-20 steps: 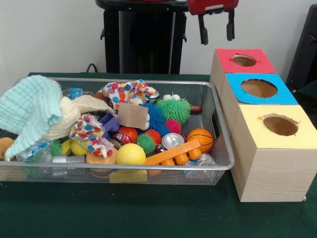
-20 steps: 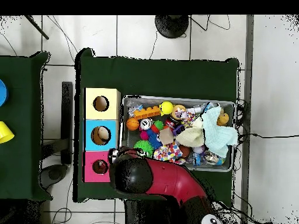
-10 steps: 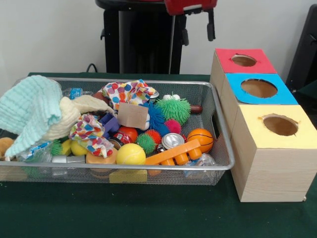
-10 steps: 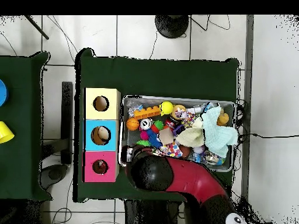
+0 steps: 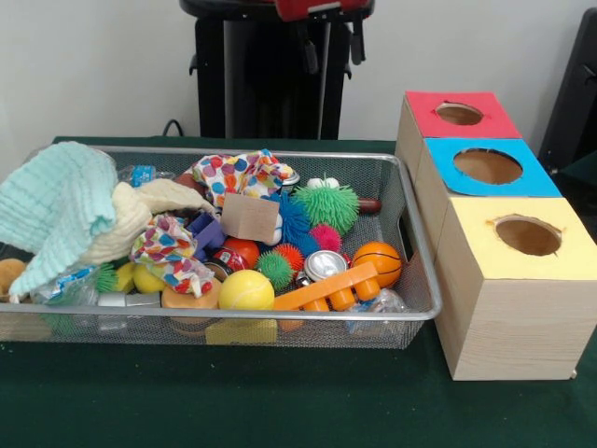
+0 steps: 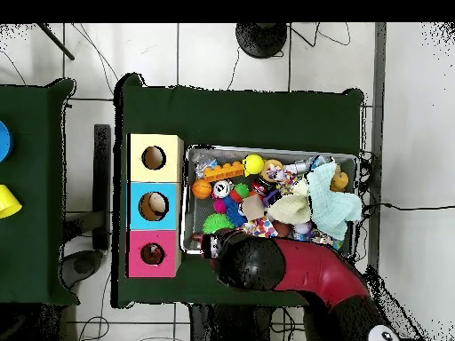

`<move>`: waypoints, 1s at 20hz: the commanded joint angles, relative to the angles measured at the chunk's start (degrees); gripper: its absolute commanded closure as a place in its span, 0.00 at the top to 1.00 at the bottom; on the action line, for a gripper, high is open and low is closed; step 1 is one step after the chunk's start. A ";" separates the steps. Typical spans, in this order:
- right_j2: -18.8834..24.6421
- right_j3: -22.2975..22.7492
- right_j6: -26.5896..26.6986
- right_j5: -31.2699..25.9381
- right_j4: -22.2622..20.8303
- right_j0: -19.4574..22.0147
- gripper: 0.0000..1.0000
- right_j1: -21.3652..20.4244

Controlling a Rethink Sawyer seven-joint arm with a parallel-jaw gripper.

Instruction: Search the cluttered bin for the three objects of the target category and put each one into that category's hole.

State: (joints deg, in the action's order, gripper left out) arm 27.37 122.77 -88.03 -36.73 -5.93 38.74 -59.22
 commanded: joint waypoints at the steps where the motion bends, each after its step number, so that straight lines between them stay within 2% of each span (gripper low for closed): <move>1: 5.77 -13.64 14.64 -12.14 -6.93 3.74 1.00 2.18; 9: 8.60 -23.85 16.29 -20.06 -10.90 5.24 1.00 6.36; 20: 10.11 -33.77 16.54 -24.74 -15.59 4.63 1.00 12.64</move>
State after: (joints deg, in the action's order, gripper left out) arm 33.63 98.55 -87.57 -52.92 -16.68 43.16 -52.14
